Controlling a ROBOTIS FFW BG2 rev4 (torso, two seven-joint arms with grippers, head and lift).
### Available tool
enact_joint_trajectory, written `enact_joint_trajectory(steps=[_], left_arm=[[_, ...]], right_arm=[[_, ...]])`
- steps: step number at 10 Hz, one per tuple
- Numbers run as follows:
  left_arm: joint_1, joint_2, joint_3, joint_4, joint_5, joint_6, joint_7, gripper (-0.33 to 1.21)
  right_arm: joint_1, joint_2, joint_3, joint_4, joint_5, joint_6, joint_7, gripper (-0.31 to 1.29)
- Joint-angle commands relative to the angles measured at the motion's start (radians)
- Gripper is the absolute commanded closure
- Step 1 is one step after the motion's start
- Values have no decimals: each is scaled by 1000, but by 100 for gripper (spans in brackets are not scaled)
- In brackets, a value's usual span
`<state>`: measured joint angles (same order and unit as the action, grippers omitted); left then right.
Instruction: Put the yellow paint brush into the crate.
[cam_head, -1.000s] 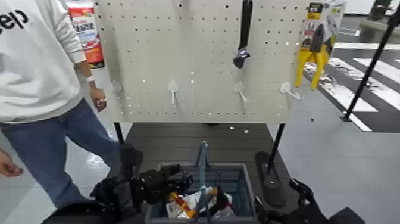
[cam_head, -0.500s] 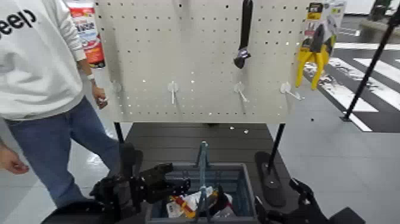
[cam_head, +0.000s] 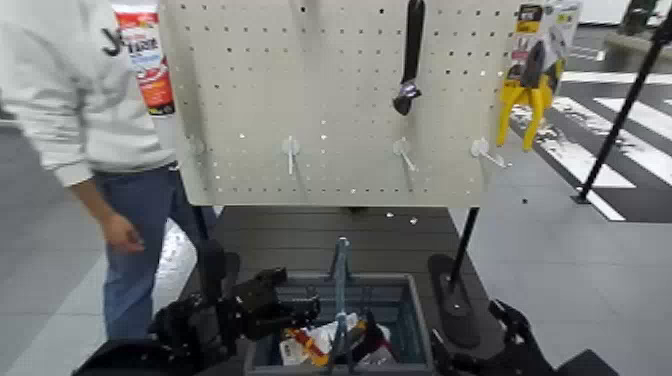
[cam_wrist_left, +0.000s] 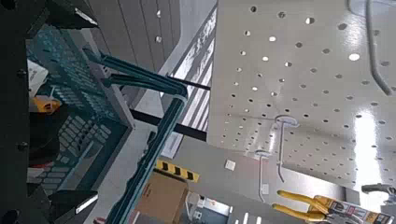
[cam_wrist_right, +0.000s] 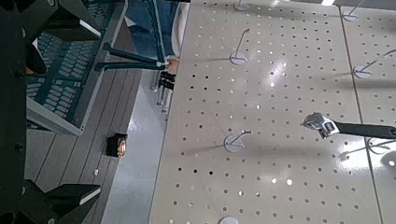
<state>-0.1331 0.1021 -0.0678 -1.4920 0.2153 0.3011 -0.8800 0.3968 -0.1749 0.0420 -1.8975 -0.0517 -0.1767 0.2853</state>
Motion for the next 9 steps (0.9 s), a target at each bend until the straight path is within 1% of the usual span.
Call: enact_joint_trajectory(steps=[1, 2, 3, 5, 6, 7, 9], left_arm=[[78, -5, 19, -71, -33, -91, 84, -10], [113, -13, 23, -91, -37, -148, 148, -10], [155, -15, 16, -110, -39, -204, 236, -10], [234, -41, 3, -134, -22, -304, 357, -10], [265, -59, 3, -148, -33, -329, 391, -10], [293, -73, 3, -154, -50, -384, 423, -9], [359, -96, -10, -180, -65, -431, 493, -6]], right_arm=[[7, -2, -7, 0, -7, -12, 5, 15], [11, -2, -10, 0, -14, -20, 5, 15], [14, -2, -11, -2, -17, -26, 3, 15], [24, 0, -17, -5, -22, -32, -1, 15], [28, 3, -19, -6, -22, -29, -5, 15], [31, 2, -21, -14, -20, -18, -6, 15], [39, 0, -27, -25, -16, -6, -9, 15]])
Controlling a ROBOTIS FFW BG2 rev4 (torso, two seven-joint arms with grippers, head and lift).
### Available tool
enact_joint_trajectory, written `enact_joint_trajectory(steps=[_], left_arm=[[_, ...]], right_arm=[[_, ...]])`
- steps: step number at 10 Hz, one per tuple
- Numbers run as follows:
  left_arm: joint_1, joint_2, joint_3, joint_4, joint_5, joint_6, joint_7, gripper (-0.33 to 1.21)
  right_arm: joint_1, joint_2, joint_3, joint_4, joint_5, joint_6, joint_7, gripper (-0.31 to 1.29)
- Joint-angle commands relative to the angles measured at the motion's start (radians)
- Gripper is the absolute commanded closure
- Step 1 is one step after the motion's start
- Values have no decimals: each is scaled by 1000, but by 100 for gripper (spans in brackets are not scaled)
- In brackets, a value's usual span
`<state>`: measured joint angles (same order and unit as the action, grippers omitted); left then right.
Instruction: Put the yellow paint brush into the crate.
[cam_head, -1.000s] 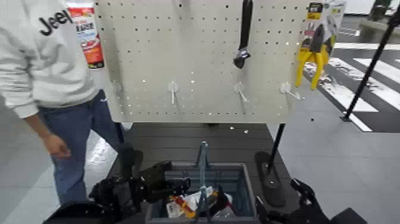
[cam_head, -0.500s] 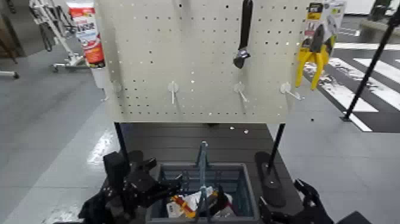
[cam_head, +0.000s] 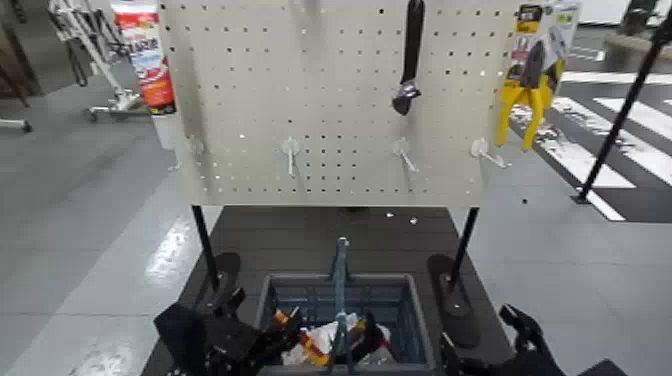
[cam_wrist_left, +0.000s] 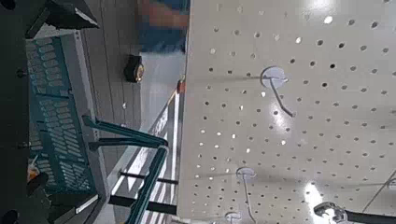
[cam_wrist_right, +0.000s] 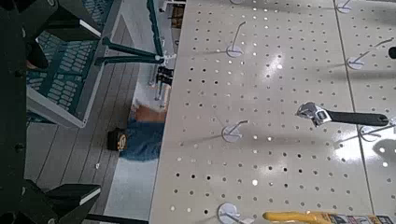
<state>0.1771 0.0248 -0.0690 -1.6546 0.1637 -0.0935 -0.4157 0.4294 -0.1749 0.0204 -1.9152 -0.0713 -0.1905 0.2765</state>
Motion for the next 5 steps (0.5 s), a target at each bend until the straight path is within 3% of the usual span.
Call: enact_joint_trajectory(steps=[1, 5], left_arm=[[62, -25, -9, -22, -35, -52, 37, -5], [99, -52, 2, -40, -55, -71, 66, -4]], right_arm=[[8, 0, -8, -10, 7, 8, 0, 15], [12, -3, -13, -13, 7, 6, 0, 15]])
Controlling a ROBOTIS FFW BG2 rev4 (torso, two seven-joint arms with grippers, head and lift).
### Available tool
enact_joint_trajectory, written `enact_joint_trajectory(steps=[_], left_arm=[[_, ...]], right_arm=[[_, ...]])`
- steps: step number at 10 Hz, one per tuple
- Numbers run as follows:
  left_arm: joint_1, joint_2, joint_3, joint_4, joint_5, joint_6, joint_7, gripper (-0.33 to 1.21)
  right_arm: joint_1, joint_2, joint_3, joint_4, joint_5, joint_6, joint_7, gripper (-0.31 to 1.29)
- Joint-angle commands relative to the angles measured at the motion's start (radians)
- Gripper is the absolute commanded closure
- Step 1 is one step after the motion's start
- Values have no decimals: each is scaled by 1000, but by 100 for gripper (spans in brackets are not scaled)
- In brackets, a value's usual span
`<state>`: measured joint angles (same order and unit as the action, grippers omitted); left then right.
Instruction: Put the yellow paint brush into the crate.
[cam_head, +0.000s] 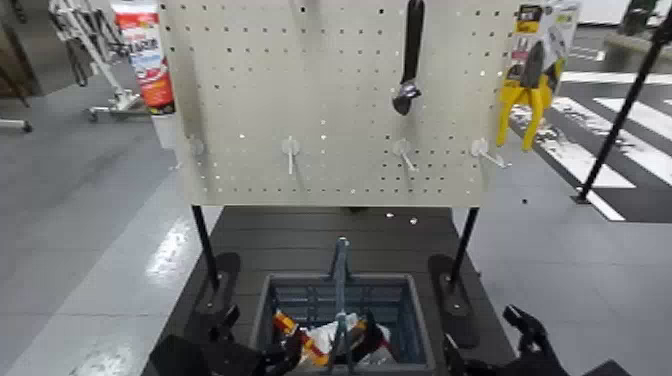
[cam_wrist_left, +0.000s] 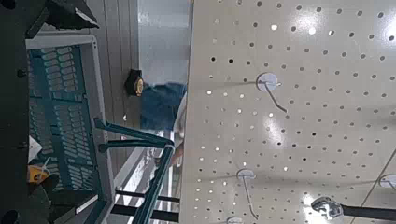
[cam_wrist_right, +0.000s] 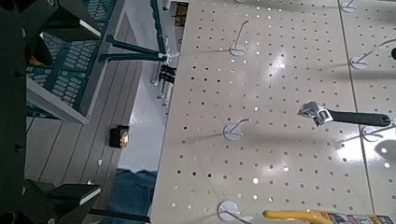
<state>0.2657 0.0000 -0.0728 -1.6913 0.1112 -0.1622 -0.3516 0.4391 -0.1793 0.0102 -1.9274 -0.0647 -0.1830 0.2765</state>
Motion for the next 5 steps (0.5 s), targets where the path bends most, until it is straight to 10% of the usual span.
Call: enact_joint_trajectory(steps=[1, 5], left_arm=[[10, -28, 7, -5, -8, -8, 2, -4], [10, -26, 5, -11, -18, -3, 2, -4]], right_arm=[[3, 3, -4, -1, 2, -1, 1, 15], [3, 3, -4, -2, 2, -1, 0, 15]])
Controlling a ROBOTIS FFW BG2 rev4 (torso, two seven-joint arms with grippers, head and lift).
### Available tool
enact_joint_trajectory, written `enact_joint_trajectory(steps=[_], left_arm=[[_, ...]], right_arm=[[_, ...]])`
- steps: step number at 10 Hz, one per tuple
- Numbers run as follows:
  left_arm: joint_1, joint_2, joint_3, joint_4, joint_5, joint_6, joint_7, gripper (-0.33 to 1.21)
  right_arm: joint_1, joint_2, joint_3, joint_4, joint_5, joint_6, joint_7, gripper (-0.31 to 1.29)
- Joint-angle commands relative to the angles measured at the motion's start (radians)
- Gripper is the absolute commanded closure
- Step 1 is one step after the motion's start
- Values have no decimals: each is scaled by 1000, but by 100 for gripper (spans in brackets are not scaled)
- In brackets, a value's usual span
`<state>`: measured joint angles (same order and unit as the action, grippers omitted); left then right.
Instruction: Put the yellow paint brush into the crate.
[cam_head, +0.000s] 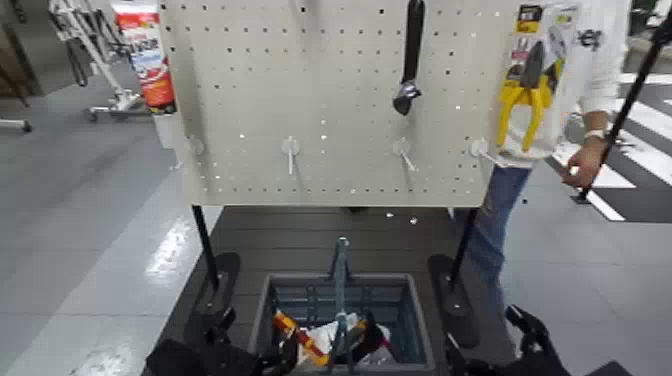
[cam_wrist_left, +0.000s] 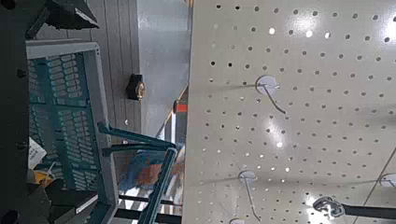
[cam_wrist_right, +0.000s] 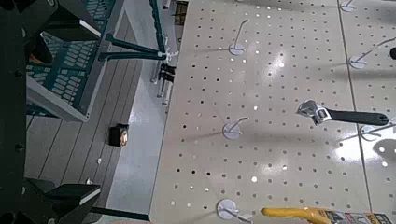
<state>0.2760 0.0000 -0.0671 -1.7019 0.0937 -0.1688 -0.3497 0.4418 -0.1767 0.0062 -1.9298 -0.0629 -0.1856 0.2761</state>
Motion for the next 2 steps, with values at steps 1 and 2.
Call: enact_joint_trajectory(steps=[1, 2], left_arm=[[-1, -26, -2, -1, 0, 3, 0, -4], [0, -26, -2, -1, 0, 3, 0, -4]], right_arm=[[0, 2, 0, -2, 3, 6, -3, 15], [5, 5, -2, -8, 12, 11, -17, 15]])
